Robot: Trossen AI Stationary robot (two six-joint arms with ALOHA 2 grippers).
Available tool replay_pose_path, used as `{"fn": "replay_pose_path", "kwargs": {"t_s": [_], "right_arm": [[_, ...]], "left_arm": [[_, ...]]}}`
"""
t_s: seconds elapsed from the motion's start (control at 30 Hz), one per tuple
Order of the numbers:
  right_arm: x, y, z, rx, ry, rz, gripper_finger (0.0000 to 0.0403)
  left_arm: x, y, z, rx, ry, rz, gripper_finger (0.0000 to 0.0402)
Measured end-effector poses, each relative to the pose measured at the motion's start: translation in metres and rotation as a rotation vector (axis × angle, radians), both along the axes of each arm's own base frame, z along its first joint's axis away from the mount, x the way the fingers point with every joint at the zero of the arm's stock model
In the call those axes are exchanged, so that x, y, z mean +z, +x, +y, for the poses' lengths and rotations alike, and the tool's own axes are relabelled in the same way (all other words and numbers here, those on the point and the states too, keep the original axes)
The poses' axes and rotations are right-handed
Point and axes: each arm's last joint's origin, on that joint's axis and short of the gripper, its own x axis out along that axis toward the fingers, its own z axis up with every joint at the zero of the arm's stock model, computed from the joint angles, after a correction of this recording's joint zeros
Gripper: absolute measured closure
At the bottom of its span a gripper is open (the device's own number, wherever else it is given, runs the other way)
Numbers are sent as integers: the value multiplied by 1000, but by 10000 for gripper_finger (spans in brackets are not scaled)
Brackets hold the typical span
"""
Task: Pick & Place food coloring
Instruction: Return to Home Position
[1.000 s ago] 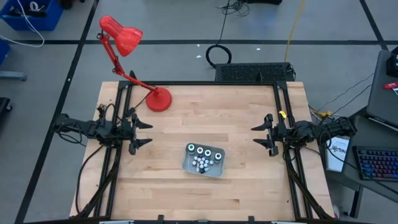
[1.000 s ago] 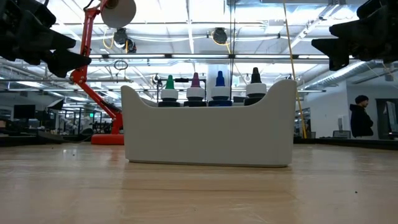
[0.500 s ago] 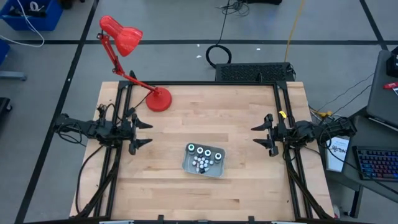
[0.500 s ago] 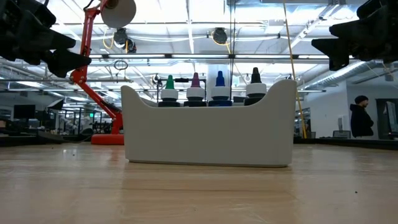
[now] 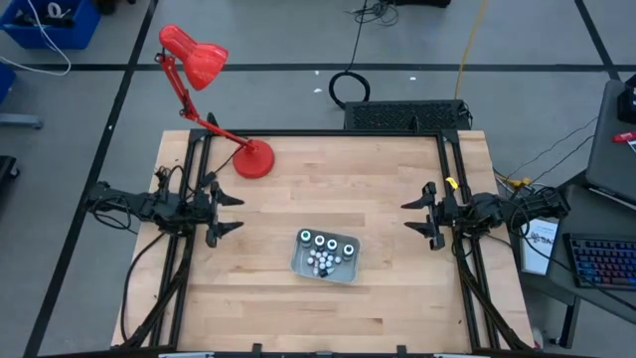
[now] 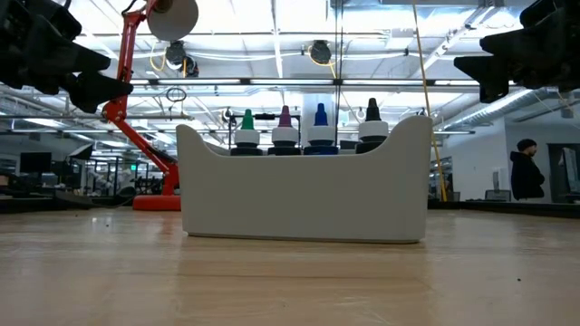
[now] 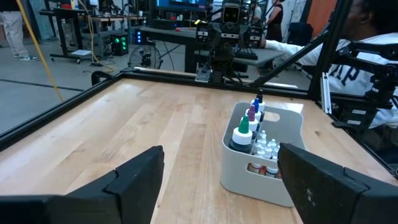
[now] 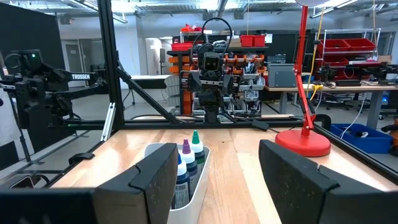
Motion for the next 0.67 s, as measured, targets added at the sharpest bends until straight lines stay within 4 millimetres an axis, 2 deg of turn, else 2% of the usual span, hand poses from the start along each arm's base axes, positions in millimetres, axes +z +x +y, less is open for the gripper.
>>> {"fn": "replay_pose_path", "kwargs": {"t_s": [0.33,0.67], "right_arm": [[0,0,0,0,0,0,190],[0,0,0,0,0,0,190]], "left_arm": [[0,0,0,0,0,0,83],[0,0,0,0,0,0,93]]}}
